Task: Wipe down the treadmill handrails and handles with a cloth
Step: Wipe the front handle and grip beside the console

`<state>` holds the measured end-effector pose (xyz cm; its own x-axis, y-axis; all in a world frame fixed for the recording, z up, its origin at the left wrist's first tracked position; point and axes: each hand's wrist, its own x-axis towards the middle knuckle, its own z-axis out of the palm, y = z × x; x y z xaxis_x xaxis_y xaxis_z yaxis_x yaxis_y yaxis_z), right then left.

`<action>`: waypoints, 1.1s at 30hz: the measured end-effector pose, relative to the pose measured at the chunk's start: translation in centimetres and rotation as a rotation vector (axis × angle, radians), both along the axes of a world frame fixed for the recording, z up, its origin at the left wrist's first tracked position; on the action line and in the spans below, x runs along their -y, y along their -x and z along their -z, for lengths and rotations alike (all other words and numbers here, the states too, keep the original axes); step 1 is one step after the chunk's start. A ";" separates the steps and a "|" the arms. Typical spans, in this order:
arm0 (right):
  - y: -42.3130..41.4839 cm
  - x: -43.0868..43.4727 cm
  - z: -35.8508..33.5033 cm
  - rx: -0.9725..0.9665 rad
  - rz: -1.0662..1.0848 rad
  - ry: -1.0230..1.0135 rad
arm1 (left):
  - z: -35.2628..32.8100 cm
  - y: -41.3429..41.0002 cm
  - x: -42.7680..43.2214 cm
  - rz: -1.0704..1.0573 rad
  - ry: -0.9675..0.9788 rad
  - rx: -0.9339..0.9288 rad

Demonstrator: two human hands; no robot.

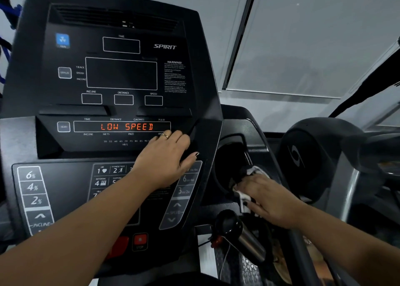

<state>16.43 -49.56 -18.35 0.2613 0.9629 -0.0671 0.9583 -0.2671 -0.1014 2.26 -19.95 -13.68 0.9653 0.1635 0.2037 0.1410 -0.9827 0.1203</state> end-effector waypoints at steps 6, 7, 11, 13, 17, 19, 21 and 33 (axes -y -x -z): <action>-1.2 2.9 1.8 0.067 0.223 0.031 | 0.3 -0.2 0.0 0.006 -0.017 0.018; -0.9 2.7 2.2 0.073 0.304 -0.001 | 0.3 -0.2 0.1 0.006 -0.020 0.022; 0.7 1.7 3.7 0.016 0.569 -0.118 | 0.5 -0.1 0.1 0.010 -0.032 0.055; 1.9 1.8 3.9 0.025 0.562 -0.113 | 0.6 -0.2 0.1 0.012 -0.039 0.062; 4.1 2.8 3.8 0.065 0.379 -0.113 | 0.7 -0.2 0.1 0.016 -0.045 0.079; 4.5 2.4 3.7 0.091 0.317 -0.106 | 0.7 -0.3 0.1 0.020 -0.050 0.082; 4.4 0.9 3.5 0.127 0.270 -0.073 | 0.6 -0.5 0.1 0.023 -0.055 0.079; 2.4 -11.2 -2.9 -0.886 0.627 0.294 | 0.7 -0.5 -0.2 0.028 -0.076 0.065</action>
